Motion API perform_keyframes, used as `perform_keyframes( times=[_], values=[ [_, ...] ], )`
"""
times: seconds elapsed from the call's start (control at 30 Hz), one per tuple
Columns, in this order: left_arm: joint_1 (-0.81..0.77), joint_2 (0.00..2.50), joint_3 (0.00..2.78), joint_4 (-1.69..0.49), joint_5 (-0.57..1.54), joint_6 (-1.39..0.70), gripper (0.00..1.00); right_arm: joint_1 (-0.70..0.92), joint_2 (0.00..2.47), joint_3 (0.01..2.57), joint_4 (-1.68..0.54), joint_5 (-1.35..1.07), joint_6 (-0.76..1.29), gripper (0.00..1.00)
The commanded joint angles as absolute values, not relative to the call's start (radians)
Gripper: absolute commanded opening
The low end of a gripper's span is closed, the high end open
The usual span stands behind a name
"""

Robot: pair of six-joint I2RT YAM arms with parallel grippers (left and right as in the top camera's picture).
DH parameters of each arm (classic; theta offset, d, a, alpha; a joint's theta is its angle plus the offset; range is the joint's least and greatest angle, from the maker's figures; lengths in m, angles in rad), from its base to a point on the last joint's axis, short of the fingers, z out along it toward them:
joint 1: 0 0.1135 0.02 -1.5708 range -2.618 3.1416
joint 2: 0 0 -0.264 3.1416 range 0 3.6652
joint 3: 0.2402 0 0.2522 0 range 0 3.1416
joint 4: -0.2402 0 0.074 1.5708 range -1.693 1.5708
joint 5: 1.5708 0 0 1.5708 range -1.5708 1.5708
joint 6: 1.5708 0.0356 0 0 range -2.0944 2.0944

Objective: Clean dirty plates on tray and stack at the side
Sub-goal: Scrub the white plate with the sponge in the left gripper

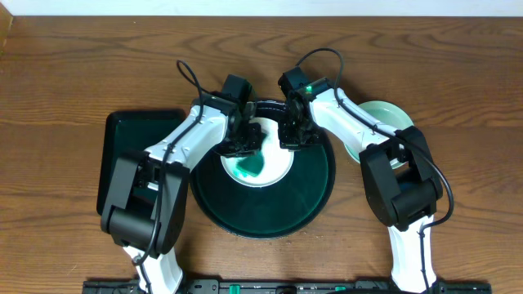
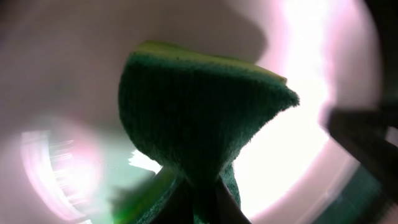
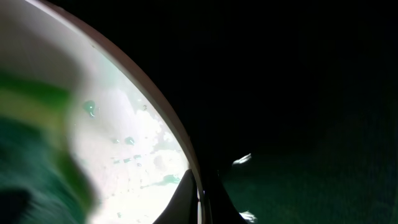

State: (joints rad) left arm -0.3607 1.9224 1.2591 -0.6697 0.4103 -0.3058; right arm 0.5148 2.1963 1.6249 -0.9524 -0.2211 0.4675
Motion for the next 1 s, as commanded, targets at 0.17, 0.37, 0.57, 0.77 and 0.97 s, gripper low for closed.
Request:
perform_keyframes(
  times=[0.17,0.37,0.57,0.77,0.97],
  values=[
    [-0.355,1.947,1.265,-0.620,0.512,-0.263,0.07,0.542,2.217,1.600,-0.936,-0.203,0.492,0.01],
    [-0.319,1.947,1.265,-0.710,0.025,-0.532,0.07,0.542,2.217,1.599,-0.936,-0.203,0.492,0.01],
    [-0.323,1.947,1.265,-0.808,-0.184,-0.611,0.07,0.542,2.217,1.599,-0.936,-0.203,0.489,0.01],
    [-0.346,1.947,1.265,-0.864,-0.199,-0.634,0.07,0.542,2.217,1.599,-0.935,-0.203,0.489,0.01],
    [-0.385,1.947,1.265,-0.800,0.185,-0.341,0.07,0.542,2.217,1.599,-0.936,-0.203,0.489,0.01]
  ],
)
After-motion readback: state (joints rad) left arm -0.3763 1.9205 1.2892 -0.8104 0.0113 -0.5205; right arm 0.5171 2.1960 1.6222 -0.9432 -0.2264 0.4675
